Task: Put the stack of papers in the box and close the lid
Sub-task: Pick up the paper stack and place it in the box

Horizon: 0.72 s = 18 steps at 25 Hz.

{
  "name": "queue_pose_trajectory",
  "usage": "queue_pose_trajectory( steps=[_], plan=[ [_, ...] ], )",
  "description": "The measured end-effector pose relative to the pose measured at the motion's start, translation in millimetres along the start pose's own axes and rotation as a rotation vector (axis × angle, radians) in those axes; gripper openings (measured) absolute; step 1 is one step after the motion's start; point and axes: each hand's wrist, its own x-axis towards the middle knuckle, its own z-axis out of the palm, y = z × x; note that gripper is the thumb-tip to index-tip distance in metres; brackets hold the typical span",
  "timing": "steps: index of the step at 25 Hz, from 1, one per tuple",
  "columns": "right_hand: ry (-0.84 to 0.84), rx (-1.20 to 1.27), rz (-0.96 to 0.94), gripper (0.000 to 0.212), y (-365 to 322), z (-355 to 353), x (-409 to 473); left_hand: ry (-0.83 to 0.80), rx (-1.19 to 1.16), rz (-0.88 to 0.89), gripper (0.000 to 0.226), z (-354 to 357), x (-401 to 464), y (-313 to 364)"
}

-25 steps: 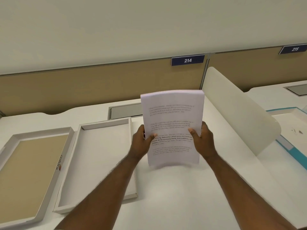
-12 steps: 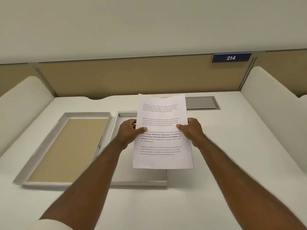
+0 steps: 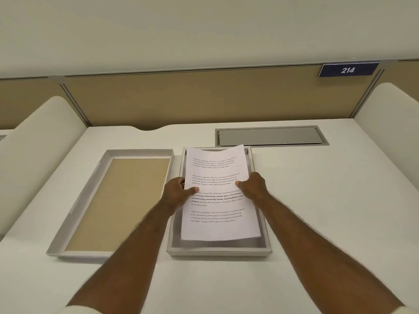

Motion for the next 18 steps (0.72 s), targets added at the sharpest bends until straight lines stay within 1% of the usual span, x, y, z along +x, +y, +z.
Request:
queue_pose_trajectory(
  steps=[4, 10, 18],
  plan=[
    [0.047, -0.058, 0.058, 0.040, 4, 16, 6, -0.012, 0.047, -0.003, 0.037, 6, 17, -12],
    [0.073, -0.090, 0.107, 0.040, 13, 29, 15, -0.020, 0.160, -0.029, 0.042, 22, 35, -22],
    [0.079, -0.155, 0.081, 0.037, 21, 42, 24, 0.002, 0.263, -0.065, 0.042, 33, 42, -30]
  ],
)
